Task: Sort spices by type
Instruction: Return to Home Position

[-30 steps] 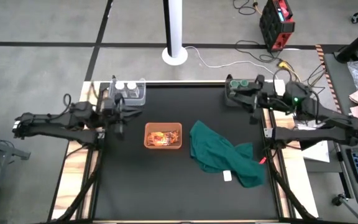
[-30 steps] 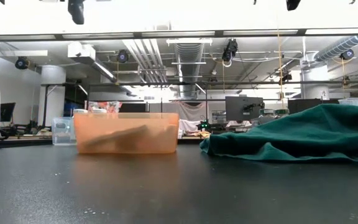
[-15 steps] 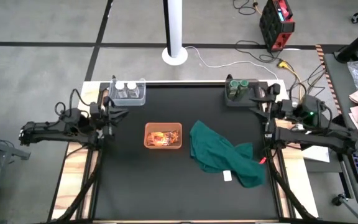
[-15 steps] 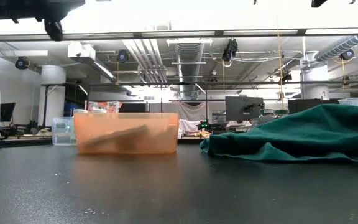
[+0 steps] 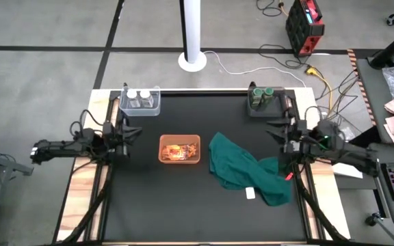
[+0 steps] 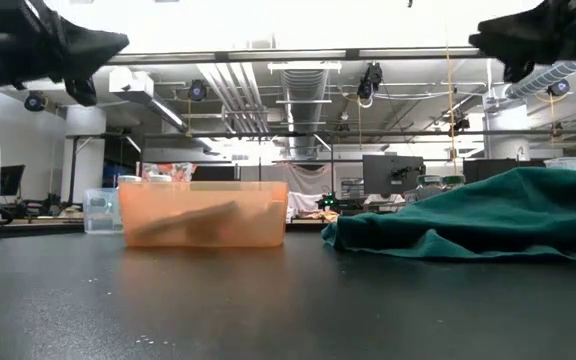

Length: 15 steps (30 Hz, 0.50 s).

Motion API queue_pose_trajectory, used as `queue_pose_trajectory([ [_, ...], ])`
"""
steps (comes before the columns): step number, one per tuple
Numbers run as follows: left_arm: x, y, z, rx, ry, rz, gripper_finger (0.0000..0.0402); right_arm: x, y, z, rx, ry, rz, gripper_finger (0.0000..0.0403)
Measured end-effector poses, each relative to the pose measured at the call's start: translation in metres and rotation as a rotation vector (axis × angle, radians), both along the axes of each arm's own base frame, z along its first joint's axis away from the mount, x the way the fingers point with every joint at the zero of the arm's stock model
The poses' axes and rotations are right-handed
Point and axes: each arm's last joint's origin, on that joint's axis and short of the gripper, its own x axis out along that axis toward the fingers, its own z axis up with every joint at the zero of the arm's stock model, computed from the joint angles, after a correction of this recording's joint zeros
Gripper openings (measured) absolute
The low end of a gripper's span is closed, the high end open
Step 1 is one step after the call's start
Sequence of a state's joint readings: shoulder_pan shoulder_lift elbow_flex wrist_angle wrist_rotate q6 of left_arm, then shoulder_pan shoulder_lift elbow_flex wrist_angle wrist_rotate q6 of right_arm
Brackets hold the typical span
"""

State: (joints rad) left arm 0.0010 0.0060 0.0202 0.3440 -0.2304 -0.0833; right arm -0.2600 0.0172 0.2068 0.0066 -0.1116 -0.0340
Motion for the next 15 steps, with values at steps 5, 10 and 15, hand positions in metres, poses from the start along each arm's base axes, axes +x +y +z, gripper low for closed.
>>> queue_pose_trajectory([
  [5, 0.002, 0.001, -0.008, 0.174, 0.109, 0.083, 0.0002, 0.016, -0.005, -0.044, -0.029, -0.025, -0.041, 0.0145],
  [10, 0.004, 0.001, -0.013, 0.226, 0.184, 0.095, 0.0002, 0.017, -0.008, -0.047, -0.022, 0.016, -0.105, 0.0155],
  [15, 0.004, 0.001, -0.013, 0.177, 0.177, 0.076, 0.0002, 0.017, -0.008, -0.047, 0.107, -0.005, -0.095, 0.0162],
])
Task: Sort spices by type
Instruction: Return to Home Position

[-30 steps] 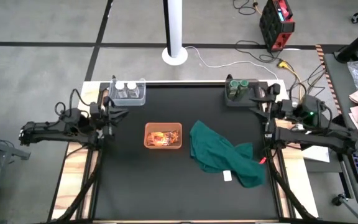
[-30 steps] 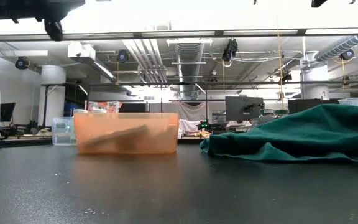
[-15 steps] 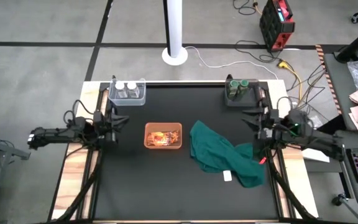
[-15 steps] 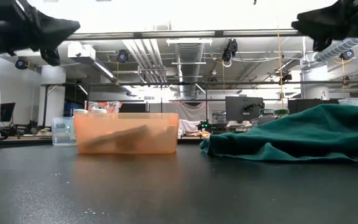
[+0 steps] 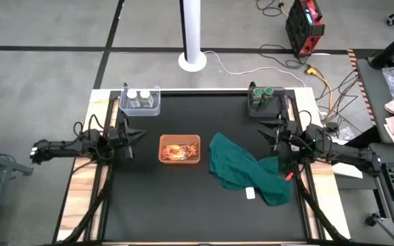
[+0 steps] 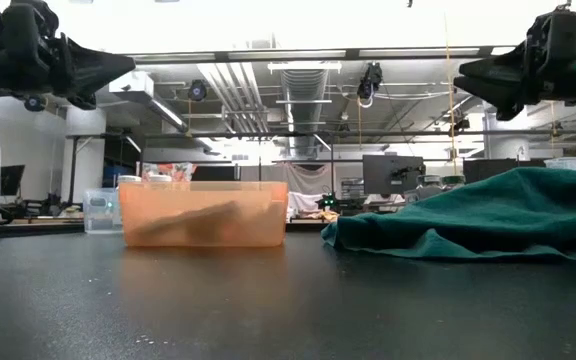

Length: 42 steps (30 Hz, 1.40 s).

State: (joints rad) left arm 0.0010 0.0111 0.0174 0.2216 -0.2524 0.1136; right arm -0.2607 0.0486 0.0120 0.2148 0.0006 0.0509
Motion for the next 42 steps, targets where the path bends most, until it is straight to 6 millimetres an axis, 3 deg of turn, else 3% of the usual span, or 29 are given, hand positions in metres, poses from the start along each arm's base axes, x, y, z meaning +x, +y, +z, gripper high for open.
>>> queue_pose_trajectory([
  [8, 0.001, 0.0, -0.001, -0.002, 0.013, -0.001, 0.0002, 0.001, 0.0, -0.001, 0.176, -0.04, 0.032, 0.0165],
  [19, 0.002, 0.0, -0.002, -0.002, 0.027, -0.001, 0.0002, 0.0, 0.0, -0.001, 0.169, -0.039, 0.032, 0.0143],
  [26, 0.003, 0.0, -0.003, -0.003, 0.038, -0.001, 0.0002, -0.004, 0.004, 0.007, 0.145, -0.126, 0.068, 0.0132],
  [30, 0.004, 0.0, -0.003, -0.003, 0.047, -0.001, 0.0002, -0.002, 0.005, 0.002, 0.115, -0.067, 0.079, 0.0136],
  [35, 0.005, 0.0, -0.004, -0.003, 0.057, -0.001, 0.0002, 0.001, 0.01, -0.015, 0.019, 0.147, 0.089, 0.0148],
  [42, 0.006, 0.0, -0.006, -0.003, 0.078, 0.0, 0.0002, 0.001, 0.013, -0.016, -0.125, 0.18, 0.101, 0.016],
])
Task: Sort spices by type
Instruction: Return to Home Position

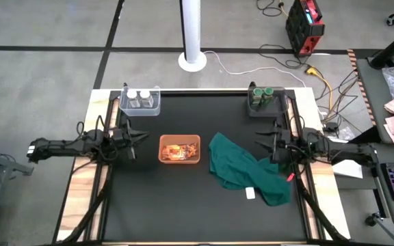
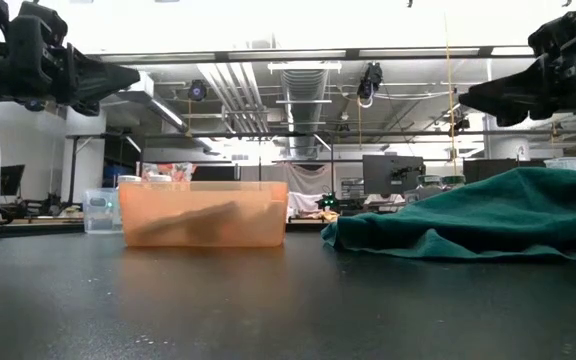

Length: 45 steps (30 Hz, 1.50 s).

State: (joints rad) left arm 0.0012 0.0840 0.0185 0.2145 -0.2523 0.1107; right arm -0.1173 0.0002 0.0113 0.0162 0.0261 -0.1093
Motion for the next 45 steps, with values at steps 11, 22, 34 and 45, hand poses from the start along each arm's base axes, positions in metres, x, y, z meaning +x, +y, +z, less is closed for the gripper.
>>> queue_pose_trajectory([
  [11, 0.0025, 0.0, -0.0028, 0.0, 0.034, 0.0, 0.0002, 0.0006, 0.0001, -0.0009, 0.12, -0.006, 0.004, 0.0161],
  [22, 0.0045, 0.0, -0.0051, 0.0, 0.061, 0.0, 0.0002, 0.001, 0.0, -0.0014, 0.222, -0.014, 0.006, 0.0137],
  [34, 0.007, 0.0, -0.0079, 0.0, 0.094, 0.0, 0.0002, 0.001, 0.0, -0.0015, 0.222, -0.013, 0.005, 0.0138],
  [45, 0.0087, 0.0, -0.0101, 0.0, 0.119, 0.0, 0.0002, 0.001, 0.0, -0.0015, 0.222, -0.013, 0.005, 0.0158],
])
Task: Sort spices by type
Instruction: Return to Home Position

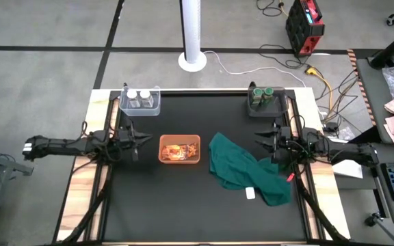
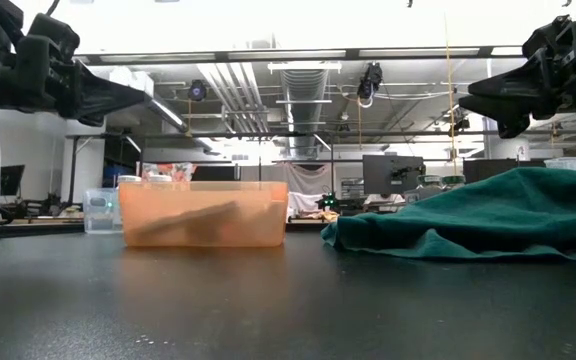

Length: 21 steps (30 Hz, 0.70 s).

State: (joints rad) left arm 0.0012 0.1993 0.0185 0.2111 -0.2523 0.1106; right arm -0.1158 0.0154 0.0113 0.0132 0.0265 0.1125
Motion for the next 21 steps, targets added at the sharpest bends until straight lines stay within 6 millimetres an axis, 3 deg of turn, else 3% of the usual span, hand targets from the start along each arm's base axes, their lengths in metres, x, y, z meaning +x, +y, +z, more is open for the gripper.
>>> queue_pose_trajectory([
  [10, 0.0007, 0.0, -0.0009, 0.0, 0.01, 0.0, 0.0002, 0.0, 0.0, 0.0001, 0.0, 0.0, 0.0, 0.0166],
  [21, 0.0015, 0.0, -0.0019, 0.0, 0.021, 0.0, 0.0002, 0.0, 0.0, 0.0001, 0.0, 0.0, 0.0, 0.0145],
])
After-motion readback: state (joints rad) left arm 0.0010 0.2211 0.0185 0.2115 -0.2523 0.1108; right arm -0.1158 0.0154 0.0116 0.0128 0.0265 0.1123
